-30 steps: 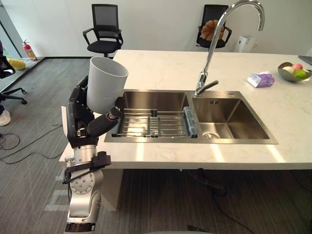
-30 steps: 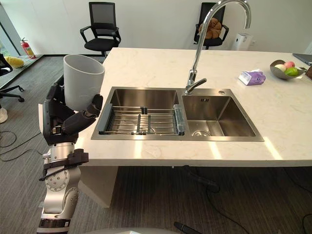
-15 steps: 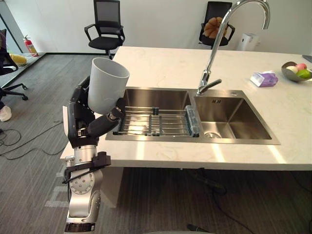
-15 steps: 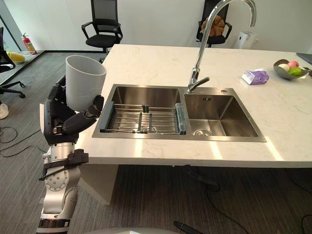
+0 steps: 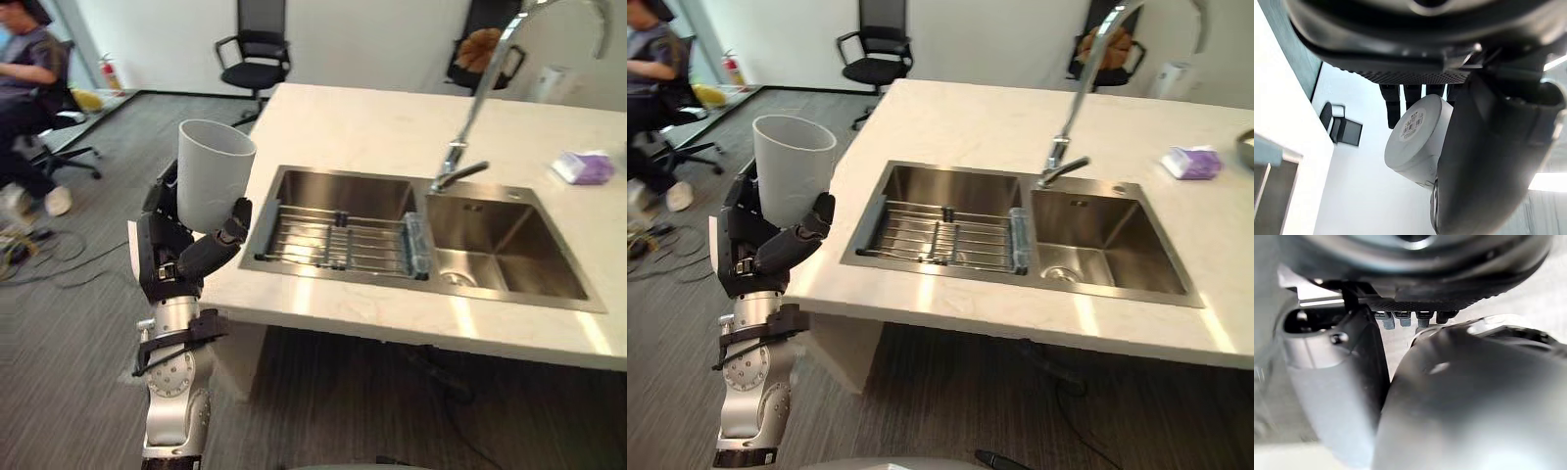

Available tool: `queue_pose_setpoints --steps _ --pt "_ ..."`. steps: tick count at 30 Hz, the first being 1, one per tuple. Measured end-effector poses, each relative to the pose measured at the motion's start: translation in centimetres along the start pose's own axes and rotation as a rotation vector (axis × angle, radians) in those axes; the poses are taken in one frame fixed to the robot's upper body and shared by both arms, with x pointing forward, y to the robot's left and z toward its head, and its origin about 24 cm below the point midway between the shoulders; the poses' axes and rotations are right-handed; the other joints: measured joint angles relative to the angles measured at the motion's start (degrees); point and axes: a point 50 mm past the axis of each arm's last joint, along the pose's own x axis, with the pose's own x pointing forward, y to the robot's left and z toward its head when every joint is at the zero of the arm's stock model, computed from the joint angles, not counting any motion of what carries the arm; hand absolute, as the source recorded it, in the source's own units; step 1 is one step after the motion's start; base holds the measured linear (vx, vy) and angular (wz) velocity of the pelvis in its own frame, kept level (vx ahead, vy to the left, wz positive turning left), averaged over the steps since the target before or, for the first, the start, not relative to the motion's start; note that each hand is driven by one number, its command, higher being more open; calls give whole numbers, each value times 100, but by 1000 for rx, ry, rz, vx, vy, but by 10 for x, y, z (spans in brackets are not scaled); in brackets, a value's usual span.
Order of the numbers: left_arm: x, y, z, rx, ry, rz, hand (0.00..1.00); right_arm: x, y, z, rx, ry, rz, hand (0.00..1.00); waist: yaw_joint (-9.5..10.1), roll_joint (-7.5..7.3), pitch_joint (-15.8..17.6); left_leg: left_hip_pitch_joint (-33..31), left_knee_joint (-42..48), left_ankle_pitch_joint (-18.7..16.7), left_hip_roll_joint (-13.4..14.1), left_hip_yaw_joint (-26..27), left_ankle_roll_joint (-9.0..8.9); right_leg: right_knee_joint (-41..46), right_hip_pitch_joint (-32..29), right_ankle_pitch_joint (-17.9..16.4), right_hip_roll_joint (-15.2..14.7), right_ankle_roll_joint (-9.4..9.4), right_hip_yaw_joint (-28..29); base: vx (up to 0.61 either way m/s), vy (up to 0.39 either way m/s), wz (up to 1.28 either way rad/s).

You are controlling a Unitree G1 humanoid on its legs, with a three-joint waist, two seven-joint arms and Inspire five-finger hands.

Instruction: Walk over to the sink, pick up the cup, carry it to the dishwasher, place the cup inside the dishwasher, then close the dishwasher door

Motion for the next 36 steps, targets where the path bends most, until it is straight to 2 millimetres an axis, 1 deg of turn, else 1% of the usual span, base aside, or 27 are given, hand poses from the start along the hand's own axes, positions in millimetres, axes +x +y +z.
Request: queue_pose_setpoints --steps 2,4,5,6,7,8,9,10,11,12,13,14,15,16,20,21,22,23,24,25,26,27,29,31,32,33,36 --pt "-10 12 4 23 8 54 0 0 -4 0 -30 12 -8 100 159 83 58 -42 -214 126 -89 -407 -43 210 58 -220 -84 19 -548 -111 -61 156" --pt "-15 23 8 50 6 90 0 -2 -10 0 -32 9 -25 100 323 108 84 -151 -334 -38 36 126 211 240 173 -256 -146 45 -1261 -104 -81 190" --pt "-16 26 10 58 1 101 0 -1 -10 -3 -25 21 -27 100 313 -56 93 -309 -147 -193 64 873 488 182 241 -265 -344 26 -1844 -39 0 230" --pt "-15 24 10 32 -1 90 0 -2 -14 2 -23 20 -42 100 327 -42 103 -639 720 -313 167 1759 612 309 258 -313 -555 -28 -2375 -6 47 228" --pt "-15 23 11 29 -2 82 0 -2 -15 5 -24 21 -50 100 344 -40 104 -707 1098 -373 224 2167 687 381 285 -322 -655 -41 -2582 54 120 204" --pt "-16 21 12 18 -11 69 0 -3 -17 11 -20 11 -60 100 351 -28 96 -665 1616 -438 421 2904 800 515 390 -322 -838 -42 -2930 74 137 175" --pt "-15 16 14 -13 -26 54 0 -4 -19 17 -12 -9 -65 100 342 77 30 -527 1834 -237 765 3529 1002 741 426 -335 -911 -48 -3180 64 121 178" --pt "-15 10 16 -38 -34 33 0 -6 -22 22 -9 -28 -71 100 330 190 -12 -552 1801 -242 774 3595 927 960 418 -375 -922 -46 -3277 20 204 188" --pt "-12 -2 17 -76 -55 -23 0 -7 -22 28 -13 -45 -74 100 228 275 -22 -578 1609 -175 660 3884 1046 1361 331 -535 -1108 -73 -3341 -21 190 169" --pt "-10 -7 17 -100 -62 -43 0 -6 -19 30 -14 -49 -67 100 179 270 -39 -579 1325 -105 527 3819 1123 1244 302 -612 -1020 -8 -3299 -108 225 225" --pt "-5 -14 21 -123 -93 -81 0 -3 -8 32 -11 -54 -43 100 71 69 -99 -556 402 60 105 3513 1187 561 214 -511 -810 -169 -3357 -136 99 231" --pt "-3 -21 19 -151 -115 -101 0 -1 -2 34 -4 -61 -35 100 23 114 -165 -431 340 -385 325 4113 1025 428 264 -170 -695 192 -3768 -112 99 222" --pt "-4 -22 17 -159 -108 -100 0 -2 -2 37 -6 -67 -46 100 12 189 -164 -390 412 -431 465 4518 726 561 304 -173 -728 186 -3941 -20 150 177" --pt "-7 -24 12 -169 -81 -96 0 -2 -4 40 -6 -57 -58 100 39 228 -66 -181 290 -382 448 4815 547 870 447 -181 -892 183 -4235 10 170 106" --pt "-12 -19 9 -141 -62 -83 0 0 7 37 -14 -45 -29 100 150 240 -93 -1 17 -408 79 4279 654 1350 794 21 -1248 2 -4699 61 177 86" --pt "-11 -19 10 -138 -68 -81 0 0 8 40 -19 -54 -28 100 144 268 -101 59 -117 -420 5 4010 796 2005 746 44 -1509 -82 -4441 111 150 88" --pt "-9 -22 10 -144 -69 -93 0 -1 7 42 -16 -71 -28 100 76 267 -90 81 -155 -431 -28 3782 835 2524 578 -140 -1715 -234 -3888 119 131 110" --pt "-6 -26 9 -148 -77 -108 0 -1 8 44 0 -88 -23 100 3 287 -76 71 -172 -422 -1 3500 853 2483 360 -581 -1527 -48 -2959 110 65 148" --pt "-2 -31 4 -150 -74 -138 0 -2 11 46 51 -130 -5 100 -99 316 -59 76 -182 -391 34 3094 895 2198 81 -936 -1047 29 -1585 99 23 149" --pt "-1 -34 0 -151 -64 -155 0 -2 13 47 69 -142 6 100 -163 318 -58 85 -179 -379 30 2896 906 2032 -35 -1025 -786 59 -867 103 -43 176" --pt "-1 -40 -8 -156 -33 -182 0 -2 14 47 79 -150 14 100 -260 315 -60 137 -172 -367 -11 2522 912 1752 -173 -1121 -369 104 297 116 -50 163" --pt "-4 -44 -15 -160 0 -198 0 -2 15 47 100 -158 21 100 -303 304 -71 205 -173 -364 -72 2256 905 1575 -310 -1149 -164 152 1015 122 -46 149" --pt "-7 -44 -21 -153 29 -204 0 -2 19 51 101 -167 21 100 -298 306 -66 295 -183 -358 -121 2075 885 1409 -513 -1137 -93 167 1304 102 -15 73" --pt "-11 -37 -24 -131 54 -170 0 -1 26 58 77 -178 30 100 -287 261 -85 455 -306 -377 -155 2171 741 1282 -939 -1025 -83 142 1563 76 -17 1" --pt "-12 -32 -25 -112 62 -153 0 -1 31 59 67 -184 42 100 -301 159 -118 521 -372 -411 -214 2256 644 1242 -1181 -832 -75 106 1851 69 -76 -24" --pt "-12 -30 -27 -94 72 -152 0 0 35 58 67 -187 54 100 -377 21 -109 648 -445 -409 -298 2257 579 1226 -1223 -299 -88 107 2088 65 -106 -16" --pt "-16 -36 -33 -90 115 -179 0 1 33 52 65 -187 44 100 -483 29 -156 847 -611 -396 -123 2314 348 983 -1001 -177 104 75 2031 123 -146 -1"
